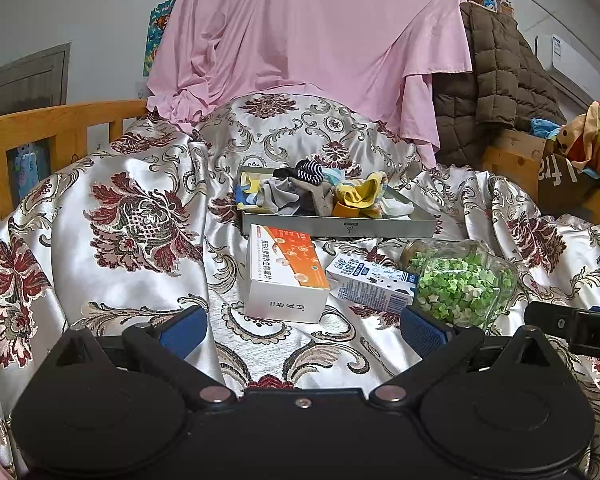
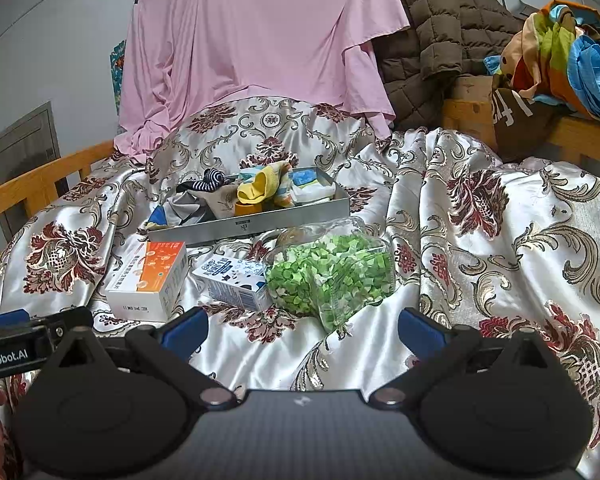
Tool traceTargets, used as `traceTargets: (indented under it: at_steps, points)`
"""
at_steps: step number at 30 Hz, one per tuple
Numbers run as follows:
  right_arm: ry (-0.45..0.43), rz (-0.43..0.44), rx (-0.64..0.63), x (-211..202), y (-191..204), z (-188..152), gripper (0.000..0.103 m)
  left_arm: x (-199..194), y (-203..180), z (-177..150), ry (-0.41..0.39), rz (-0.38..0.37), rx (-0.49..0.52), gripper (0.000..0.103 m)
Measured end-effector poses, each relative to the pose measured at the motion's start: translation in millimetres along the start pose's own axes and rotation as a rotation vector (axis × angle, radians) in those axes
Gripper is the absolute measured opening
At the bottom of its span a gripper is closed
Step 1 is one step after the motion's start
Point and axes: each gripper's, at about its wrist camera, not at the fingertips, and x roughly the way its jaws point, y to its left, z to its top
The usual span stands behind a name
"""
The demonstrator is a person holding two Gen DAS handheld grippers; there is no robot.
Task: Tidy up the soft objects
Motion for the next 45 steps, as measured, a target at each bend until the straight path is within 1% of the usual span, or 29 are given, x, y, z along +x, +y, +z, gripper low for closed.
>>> traceTargets:
  at_steps: [33,45]
  points:
    - [-0.001,0.000,0.000,-0.2,0.0,-0.3,0.103,-0.6,-2.3,0.6,0.003,-0.007,0.001,0.102]
    - [-0.001,0.000,0.001,-0.2,-0.3,-0.7,0.103,2.3,-1.4,1.2,0.022,0.024,0.013,0.102]
